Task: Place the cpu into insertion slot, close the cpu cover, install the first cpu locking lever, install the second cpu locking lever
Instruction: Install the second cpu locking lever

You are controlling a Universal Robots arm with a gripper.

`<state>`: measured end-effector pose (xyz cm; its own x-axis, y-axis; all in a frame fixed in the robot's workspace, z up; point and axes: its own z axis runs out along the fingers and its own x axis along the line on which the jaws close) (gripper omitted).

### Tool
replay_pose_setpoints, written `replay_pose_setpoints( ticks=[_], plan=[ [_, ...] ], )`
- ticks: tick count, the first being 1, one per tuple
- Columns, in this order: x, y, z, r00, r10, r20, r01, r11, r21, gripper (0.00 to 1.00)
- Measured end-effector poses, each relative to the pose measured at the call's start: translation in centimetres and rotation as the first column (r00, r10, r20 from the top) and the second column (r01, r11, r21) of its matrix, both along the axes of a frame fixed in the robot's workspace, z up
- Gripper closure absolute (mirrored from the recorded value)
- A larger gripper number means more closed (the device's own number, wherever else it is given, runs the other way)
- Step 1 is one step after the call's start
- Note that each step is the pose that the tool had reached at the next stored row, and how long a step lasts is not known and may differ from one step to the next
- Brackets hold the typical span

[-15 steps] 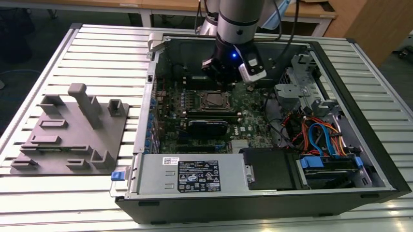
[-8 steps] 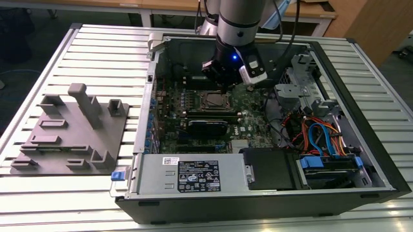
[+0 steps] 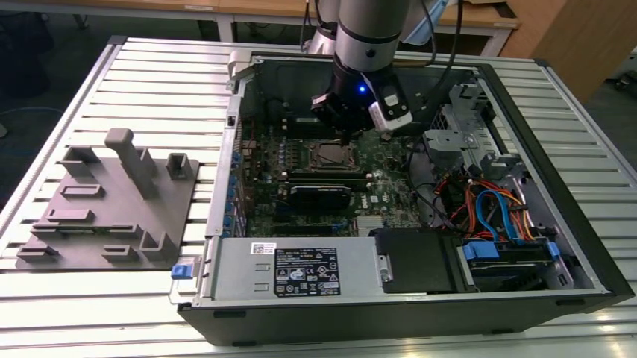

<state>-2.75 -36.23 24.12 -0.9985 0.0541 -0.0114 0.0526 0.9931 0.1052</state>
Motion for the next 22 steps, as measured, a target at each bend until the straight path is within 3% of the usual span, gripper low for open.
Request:
replay_pose_setpoints(
  ticks=[12, 17, 22],
  plan=[
    [0.00, 0.00, 0.00, 1.0000, 0.000, -0.0001, 0.000, 1.0000, -0.0010, 0.90],
    [0.00, 0.00, 0.47, 1.0000, 0.000, 0.0000, 0.000, 1.0000, -0.0010, 0.90],
    [0.00, 0.00, 0.48, 1.0000, 0.000, 0.0000, 0.000, 1.0000, -0.0010, 0.90]
  ],
)
